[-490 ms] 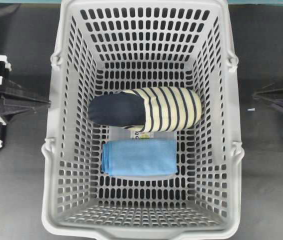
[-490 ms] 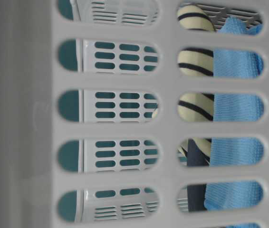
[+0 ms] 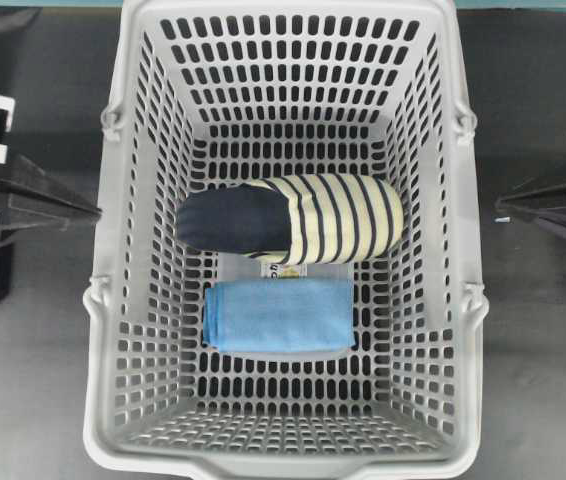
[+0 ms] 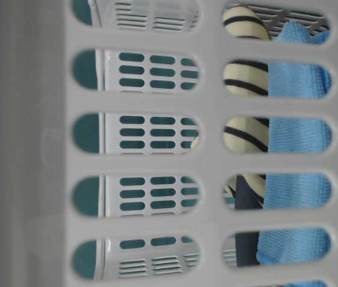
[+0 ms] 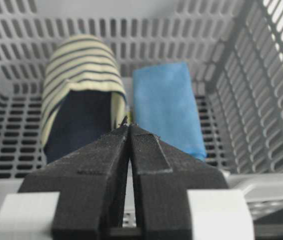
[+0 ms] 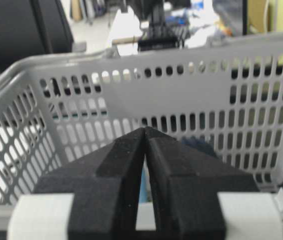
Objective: Pick up the blue cloth from the shopping basket with the left arm.
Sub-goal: 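Move the left gripper over the basket toward the light-blue cloth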
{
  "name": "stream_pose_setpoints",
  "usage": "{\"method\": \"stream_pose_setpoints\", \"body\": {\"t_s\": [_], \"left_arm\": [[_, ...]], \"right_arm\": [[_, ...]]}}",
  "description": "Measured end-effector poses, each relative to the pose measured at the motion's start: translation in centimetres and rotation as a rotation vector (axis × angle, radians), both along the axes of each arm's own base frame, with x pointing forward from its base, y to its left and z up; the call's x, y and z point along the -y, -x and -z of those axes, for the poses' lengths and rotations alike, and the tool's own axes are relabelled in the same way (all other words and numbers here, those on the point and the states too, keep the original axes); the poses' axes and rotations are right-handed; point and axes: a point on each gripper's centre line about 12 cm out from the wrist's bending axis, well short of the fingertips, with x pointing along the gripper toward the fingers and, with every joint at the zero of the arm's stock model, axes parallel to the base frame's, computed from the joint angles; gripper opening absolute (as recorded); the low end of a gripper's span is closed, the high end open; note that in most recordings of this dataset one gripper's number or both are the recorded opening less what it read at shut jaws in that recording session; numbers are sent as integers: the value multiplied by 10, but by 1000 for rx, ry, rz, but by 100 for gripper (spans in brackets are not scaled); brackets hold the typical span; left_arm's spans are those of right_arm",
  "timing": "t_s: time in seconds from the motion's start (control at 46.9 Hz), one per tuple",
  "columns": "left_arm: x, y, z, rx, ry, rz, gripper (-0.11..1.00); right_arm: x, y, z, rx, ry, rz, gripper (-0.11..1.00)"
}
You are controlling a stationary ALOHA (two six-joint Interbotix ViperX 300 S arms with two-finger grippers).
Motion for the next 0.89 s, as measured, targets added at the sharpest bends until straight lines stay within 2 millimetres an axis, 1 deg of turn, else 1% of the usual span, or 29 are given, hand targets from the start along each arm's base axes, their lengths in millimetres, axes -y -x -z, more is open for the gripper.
{"method": "stream_pose_setpoints", "body": {"t_s": [0.128,0.192,0.234,0.277,0.426,0.447,0.49,0.533,0.575,0.724,0.746,0.81,0.895], "left_arm": [[4,-19,-6,-93,-8,11,0],[7,-31,-8,-134,-11,15,0],[8,-40,-10,-159,-13,18,0],[9,-49,-10,-188,-15,17,0],[11,-76,-7,-298,-23,15,0],[11,-79,-5,-318,-25,14,0],[12,-88,-2,-361,-28,13,0],[13,-95,1,-397,-33,14,0],[14,-102,6,-437,-34,14,0],[17,-129,14,-533,-42,13,1],[18,-132,14,-539,-42,12,3],[19,-144,18,-562,-47,13,15],[22,-160,26,-588,-48,16,39]], "right_arm": [[0,0,3,-57,1,-2,2],[0,0,5,-87,0,-2,8],[0,0,7,-110,2,-3,16],[-1,0,8,-127,2,-4,26],[-1,0,9,-149,3,-5,68],[-1,0,9,-149,1,-6,73],[-1,0,9,-150,1,-6,79],[-1,0,9,-150,4,-6,80],[-1,0,9,-149,4,-6,80],[-1,0,9,-152,3,-6,77],[-1,0,9,-152,4,-6,77],[-1,0,9,-149,4,-6,77],[-1,0,9,-152,6,-7,77]]}}
